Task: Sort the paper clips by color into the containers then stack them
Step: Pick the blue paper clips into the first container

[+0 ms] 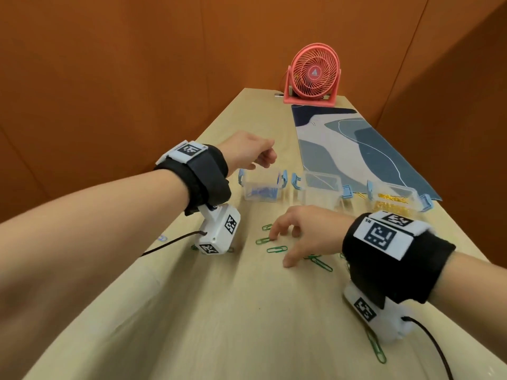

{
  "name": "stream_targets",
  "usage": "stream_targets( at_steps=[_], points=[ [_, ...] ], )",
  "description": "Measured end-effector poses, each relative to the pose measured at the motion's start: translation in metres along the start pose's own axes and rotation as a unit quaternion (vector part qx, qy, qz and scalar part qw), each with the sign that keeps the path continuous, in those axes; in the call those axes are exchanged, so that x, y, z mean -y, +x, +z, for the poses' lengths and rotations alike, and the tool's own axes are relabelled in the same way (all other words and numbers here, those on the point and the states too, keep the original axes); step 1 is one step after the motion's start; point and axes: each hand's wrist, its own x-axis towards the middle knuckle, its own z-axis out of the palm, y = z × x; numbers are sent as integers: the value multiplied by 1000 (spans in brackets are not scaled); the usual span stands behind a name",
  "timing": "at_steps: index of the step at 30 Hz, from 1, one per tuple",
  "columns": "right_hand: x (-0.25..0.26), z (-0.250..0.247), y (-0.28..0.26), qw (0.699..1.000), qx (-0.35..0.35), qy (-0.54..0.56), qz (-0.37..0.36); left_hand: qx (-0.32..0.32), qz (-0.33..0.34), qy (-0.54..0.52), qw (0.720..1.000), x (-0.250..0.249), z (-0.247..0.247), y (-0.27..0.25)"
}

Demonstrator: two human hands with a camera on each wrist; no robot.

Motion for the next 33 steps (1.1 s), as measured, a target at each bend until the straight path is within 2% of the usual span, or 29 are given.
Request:
stream_targets(
  at_steps=[3,6,8,11,15,19,21,25,30,33],
  points=[
    [-8,1,-8,999,21,39,-12,36,-15,124,991,-3,-17,-22],
    [-15,-3,-15,998,40,42,-3,130,-73,252,956,0,-33,-48],
    [-10,-5,-17,998,0,52,-19,167,-109,315,928,3,-40,-59],
    [8,1,-14,996,-25,57,-64,190,-138,379,895,14,-42,-64],
    [21,13,-13,996,42,32,-74,225,-161,396,876,29,-37,-71],
    [10,6,-21,997,79,12,-22,232,-130,363,893,41,-28,-79],
    [7,3,-22,998,67,3,-13,229,-114,341,905,43,-22,-81],
    [14,6,-17,1000,8,17,-15,248,-126,312,909,43,-12,-83],
    [19,9,-10,994,-48,99,-18,253,-143,165,942,40,-19,-87],
    [20,11,-7,980,-60,189,-23,246,-135,72,957,39,-21,-90]
  ],
)
